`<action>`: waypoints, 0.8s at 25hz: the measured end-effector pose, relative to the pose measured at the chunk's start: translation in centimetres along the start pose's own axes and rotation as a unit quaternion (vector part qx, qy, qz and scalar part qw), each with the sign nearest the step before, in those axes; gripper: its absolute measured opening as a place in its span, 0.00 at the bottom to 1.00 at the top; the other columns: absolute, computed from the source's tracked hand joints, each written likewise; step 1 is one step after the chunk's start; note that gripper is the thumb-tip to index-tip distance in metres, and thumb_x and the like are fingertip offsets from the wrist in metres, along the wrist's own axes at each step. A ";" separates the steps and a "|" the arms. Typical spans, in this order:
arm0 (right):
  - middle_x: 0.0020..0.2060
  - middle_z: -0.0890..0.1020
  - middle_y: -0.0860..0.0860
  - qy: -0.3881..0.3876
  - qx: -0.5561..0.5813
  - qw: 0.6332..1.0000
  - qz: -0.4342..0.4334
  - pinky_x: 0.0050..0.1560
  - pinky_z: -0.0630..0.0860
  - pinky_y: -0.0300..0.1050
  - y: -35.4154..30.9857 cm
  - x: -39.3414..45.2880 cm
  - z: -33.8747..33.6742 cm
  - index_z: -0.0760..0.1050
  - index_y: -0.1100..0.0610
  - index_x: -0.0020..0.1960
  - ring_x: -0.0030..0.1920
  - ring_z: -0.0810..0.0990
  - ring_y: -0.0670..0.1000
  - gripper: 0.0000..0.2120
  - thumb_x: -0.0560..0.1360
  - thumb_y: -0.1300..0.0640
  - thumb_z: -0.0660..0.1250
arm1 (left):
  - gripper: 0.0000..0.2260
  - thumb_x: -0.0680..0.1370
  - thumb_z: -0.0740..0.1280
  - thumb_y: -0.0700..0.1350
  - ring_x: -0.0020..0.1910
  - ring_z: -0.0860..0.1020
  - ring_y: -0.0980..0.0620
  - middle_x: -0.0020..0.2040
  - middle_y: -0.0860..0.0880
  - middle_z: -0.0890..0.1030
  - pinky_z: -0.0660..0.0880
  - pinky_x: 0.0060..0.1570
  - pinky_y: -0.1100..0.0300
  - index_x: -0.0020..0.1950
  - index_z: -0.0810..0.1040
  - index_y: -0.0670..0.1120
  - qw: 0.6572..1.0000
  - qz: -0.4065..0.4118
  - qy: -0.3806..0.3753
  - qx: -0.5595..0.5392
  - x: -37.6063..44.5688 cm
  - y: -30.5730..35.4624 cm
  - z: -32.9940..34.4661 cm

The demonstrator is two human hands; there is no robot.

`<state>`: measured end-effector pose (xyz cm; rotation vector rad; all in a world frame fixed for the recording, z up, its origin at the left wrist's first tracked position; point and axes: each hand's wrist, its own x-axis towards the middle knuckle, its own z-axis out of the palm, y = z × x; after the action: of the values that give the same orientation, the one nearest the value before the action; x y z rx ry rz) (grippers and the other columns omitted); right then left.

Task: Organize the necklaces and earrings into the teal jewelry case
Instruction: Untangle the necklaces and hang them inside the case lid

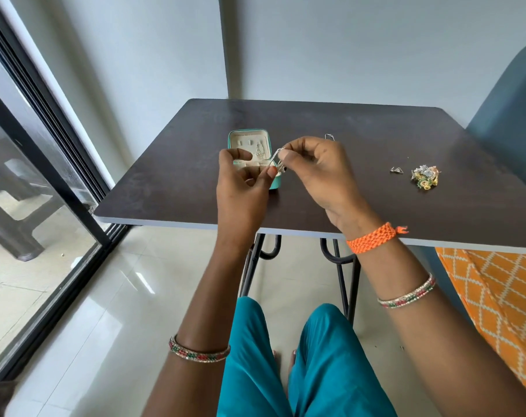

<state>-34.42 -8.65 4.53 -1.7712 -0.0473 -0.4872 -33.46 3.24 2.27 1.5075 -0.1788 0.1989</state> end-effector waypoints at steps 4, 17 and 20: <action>0.37 0.80 0.49 -0.038 0.099 0.993 0.060 0.33 0.70 0.26 -0.2 0.3 0.5 0.76 0.60 0.43 0.32 0.78 0.34 0.07 0.78 0.65 0.61 | 0.14 0.75 0.68 0.34 0.37 0.79 0.50 0.43 0.40 0.79 0.79 0.40 0.61 0.51 0.66 0.46 0.972 -0.109 0.000 -0.209 1.7 0.9 -0.5; 0.45 0.82 0.55 -0.053 0.041 0.996 0.054 0.42 0.73 0.30 2.6 3.4 0.9 0.80 0.63 0.48 0.42 0.80 0.41 0.05 0.75 0.63 0.66 | 0.10 0.74 0.70 0.36 0.40 0.79 0.49 0.39 0.46 0.80 0.77 0.47 0.56 0.50 0.74 0.47 0.992 -0.032 -0.088 -0.087 4.4 0.3 -1.6; 0.43 0.82 0.52 -0.072 0.009 0.995 0.066 0.41 0.72 0.27 2.9 3.1 1.0 0.80 0.63 0.48 0.40 0.79 0.38 0.06 0.76 0.62 0.66 | 0.11 0.74 0.70 0.35 0.37 0.79 0.50 0.39 0.45 0.81 0.77 0.40 0.63 0.51 0.74 0.48 0.993 -0.023 -0.106 -0.051 5.2 0.9 -2.1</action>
<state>-30.45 -9.17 2.78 -1.7773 -0.0364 -0.2626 -28.64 5.47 4.24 1.4277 -0.3202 -0.0078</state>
